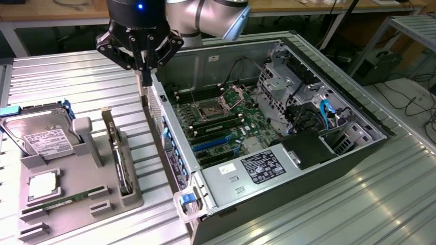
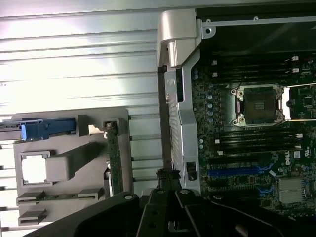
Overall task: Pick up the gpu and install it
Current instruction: 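Reach for the gpu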
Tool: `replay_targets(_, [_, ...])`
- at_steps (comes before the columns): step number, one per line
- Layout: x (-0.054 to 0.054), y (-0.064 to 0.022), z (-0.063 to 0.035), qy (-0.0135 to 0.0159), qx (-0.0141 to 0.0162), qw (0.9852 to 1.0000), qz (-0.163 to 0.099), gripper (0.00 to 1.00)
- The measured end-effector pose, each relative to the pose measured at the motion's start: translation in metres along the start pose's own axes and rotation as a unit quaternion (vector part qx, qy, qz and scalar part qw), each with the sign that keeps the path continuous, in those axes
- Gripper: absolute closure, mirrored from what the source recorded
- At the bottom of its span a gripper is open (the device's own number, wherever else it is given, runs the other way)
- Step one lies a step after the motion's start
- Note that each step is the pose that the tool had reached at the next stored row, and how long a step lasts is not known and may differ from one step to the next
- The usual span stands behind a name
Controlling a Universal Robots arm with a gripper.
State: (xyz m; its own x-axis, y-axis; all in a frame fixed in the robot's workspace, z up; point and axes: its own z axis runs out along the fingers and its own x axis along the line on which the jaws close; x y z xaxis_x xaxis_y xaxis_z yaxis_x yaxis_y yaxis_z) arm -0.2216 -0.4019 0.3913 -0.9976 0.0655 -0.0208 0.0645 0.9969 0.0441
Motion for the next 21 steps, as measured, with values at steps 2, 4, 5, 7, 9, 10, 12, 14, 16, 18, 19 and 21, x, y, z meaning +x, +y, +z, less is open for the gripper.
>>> replay_targets(2, [0.002, -0.0002, 0.0000, 0.0001, 0.0000, 1.0000, 0.000, 0.89])
replay_targets(4, [0.005, -0.0005, 0.0000, 0.0001, 0.0000, 1.0000, 0.000, 0.89])
replay_targets(5, [0.007, -0.0008, 0.0000, 0.0002, 0.0000, 1.0000, 0.000, 0.89])
replay_targets(7, [0.011, -0.0016, 0.0000, 0.0002, 0.0000, 1.0000, -0.001, 0.89])
replay_targets(9, [0.015, -0.0027, 0.0001, 0.0002, 0.0000, 1.0000, -0.001, 0.89])
replay_targets(10, [0.016, -0.0032, 0.0002, 0.0002, 0.0000, 1.0000, -0.002, 0.89])
replay_targets(12, [0.019, -0.0043, 0.0003, 0.0002, 0.0000, 1.0000, -0.002, 0.89])
replay_targets(14, [0.022, -0.0054, 0.0004, 0.0002, 0.0000, 1.0000, -0.002, 0.89])
replay_targets(16, [0.026, -0.0067, 0.0005, 0.0002, -0.0001, 1.0000, -0.003, 0.89])
replay_targets(18, [0.029, -0.0076, 0.0006, 0.0002, -0.0001, 1.0000, -0.003, 0.89])
replay_targets(19, [0.030, -0.0080, 0.0006, 0.0003, -0.0001, 1.0000, -0.003, 0.89])
replay_targets(21, [0.033, -0.0087, 0.0007, 0.0003, -0.0001, 1.0000, -0.004, 0.89])
